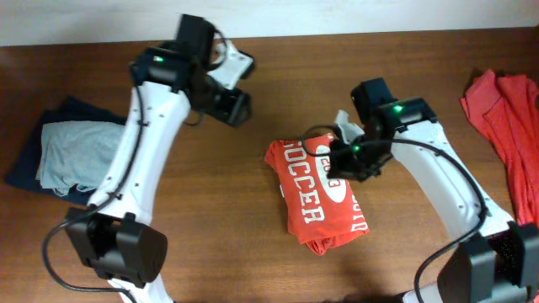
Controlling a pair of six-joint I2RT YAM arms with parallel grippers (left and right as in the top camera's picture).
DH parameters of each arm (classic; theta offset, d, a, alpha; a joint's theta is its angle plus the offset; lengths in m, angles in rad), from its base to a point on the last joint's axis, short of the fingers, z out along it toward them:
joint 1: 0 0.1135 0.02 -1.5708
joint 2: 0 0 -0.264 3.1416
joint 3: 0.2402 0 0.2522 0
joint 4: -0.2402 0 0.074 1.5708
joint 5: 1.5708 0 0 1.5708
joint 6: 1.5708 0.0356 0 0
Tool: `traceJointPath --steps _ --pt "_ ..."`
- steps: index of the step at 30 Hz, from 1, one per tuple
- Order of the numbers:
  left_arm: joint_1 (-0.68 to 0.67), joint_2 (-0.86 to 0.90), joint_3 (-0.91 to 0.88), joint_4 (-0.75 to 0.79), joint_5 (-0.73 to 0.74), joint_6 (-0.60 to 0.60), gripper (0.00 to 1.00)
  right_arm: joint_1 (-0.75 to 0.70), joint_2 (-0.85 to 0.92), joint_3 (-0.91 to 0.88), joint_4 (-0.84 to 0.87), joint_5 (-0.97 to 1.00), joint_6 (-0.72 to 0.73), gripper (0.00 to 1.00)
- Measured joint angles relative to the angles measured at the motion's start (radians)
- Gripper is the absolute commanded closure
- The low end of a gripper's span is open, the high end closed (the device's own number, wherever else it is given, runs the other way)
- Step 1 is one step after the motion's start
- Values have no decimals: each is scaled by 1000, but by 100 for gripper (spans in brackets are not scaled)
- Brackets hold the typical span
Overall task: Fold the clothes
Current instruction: 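Smooth the printed bundle with both grippers from left and right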
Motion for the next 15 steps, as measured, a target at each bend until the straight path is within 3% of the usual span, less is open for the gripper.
traceJointPath --steps 7,15 --pt "-121 2 -142 97 12 93 60 2 3 -71 6 74 -17 96" --pt "-144 88 -325 278 45 121 62 2 13 -249 177 66 -18 94"
